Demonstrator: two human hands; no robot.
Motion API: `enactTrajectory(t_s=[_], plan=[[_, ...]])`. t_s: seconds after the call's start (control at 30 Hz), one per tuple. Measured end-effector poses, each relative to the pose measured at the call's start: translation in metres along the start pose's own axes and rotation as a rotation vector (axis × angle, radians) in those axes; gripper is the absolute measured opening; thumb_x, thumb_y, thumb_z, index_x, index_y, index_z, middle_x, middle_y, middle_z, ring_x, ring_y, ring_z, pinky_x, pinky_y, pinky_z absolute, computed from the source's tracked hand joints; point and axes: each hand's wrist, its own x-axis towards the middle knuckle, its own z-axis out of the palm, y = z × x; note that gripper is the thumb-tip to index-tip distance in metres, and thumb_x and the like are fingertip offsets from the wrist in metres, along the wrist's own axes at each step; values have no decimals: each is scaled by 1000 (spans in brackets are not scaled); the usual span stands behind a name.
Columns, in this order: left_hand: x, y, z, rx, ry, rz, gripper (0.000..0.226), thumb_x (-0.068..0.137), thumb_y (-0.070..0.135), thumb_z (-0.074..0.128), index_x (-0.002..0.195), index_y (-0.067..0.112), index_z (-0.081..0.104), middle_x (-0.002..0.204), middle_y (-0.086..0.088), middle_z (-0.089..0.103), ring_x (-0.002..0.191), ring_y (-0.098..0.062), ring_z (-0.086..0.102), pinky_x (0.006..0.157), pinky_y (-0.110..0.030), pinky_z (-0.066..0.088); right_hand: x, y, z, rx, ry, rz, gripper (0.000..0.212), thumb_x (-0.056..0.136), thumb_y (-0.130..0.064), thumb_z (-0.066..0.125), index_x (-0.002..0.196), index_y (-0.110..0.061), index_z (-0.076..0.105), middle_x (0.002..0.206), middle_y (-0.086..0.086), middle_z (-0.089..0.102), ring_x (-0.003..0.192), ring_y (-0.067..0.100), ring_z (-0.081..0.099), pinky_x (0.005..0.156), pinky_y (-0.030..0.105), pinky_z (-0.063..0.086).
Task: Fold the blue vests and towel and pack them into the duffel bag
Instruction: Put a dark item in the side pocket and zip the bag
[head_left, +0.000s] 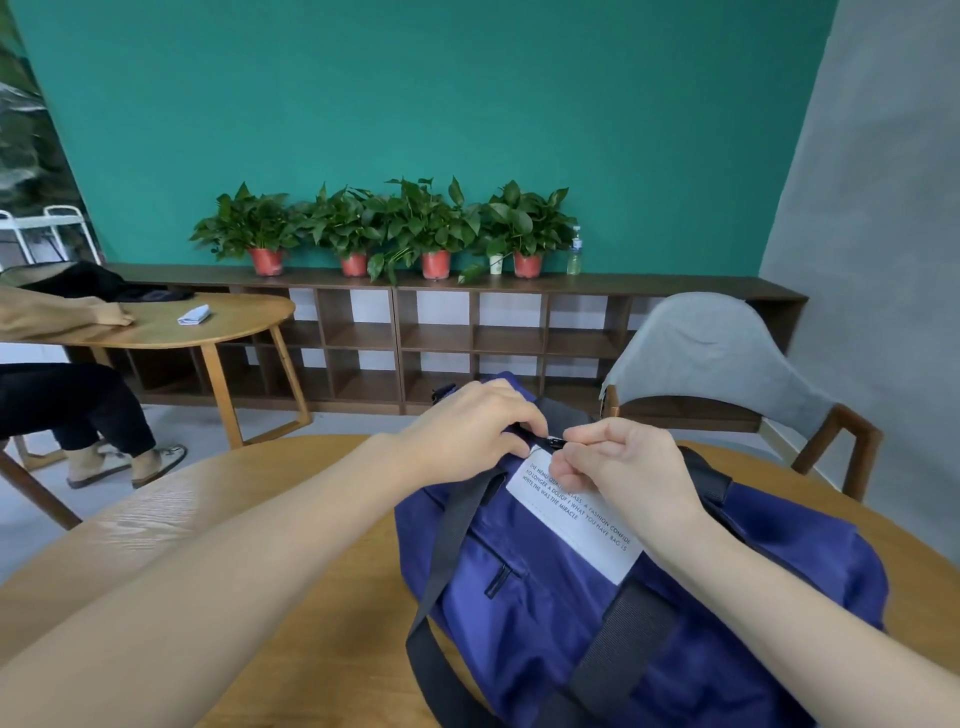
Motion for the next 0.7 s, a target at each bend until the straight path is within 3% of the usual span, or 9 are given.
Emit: enactTrajectory(t_s=[0.1,0.2,0.27,0.43,0.53,0.7], plan=[[4,3,4,156,-19,31,10,95,18,65,102,23,69,95,10,61,103,-9,46,93,-33,38,-5,1,-3,-26,9,5,8,93,-1,64,99,-5,68,75,8,77,67,16,74,72,23,59],[4,-1,0,237,-10,21,7,96,19,63,99,23,68,98,9,61,105,-12,48,93,-33,38,-15,-1,-14,-15,57,-2,8,93,1,62,97,-3,68,73,10,76,63,13,73,61,14,54],[3,-3,-5,224,8,-32,7,97,18,62,96,21,68,94,10,57,102,-11,48,94,-32,37,-24,-2,-24,-35,70,-11,10,93,3,60,95,-3,68,72,10,76,61,12,72,57,11,50],[2,1,-8,209,-12,-110,11,97,17,60,97,21,70,98,6,58,99,-14,49,93,-32,38,-49,-3,-60,-31,62,10,11,94,2,60,96,-4,69,74,9,77,69,19,75,71,21,58],[0,9,-11,209,-22,-159,13,98,17,59,102,19,70,103,3,60,103,-16,51,89,-29,38,-65,-4,-83,59,76,22,9,93,6,61,96,0,68,76,14,76,66,17,74,61,16,57],[-1,47,-15,61,37,-136,19,98,20,61,116,24,67,106,15,58,109,0,43,98,-23,40,-78,2,-98,91,45,29,9,93,3,64,101,0,69,79,14,77,73,21,75,69,21,61]])
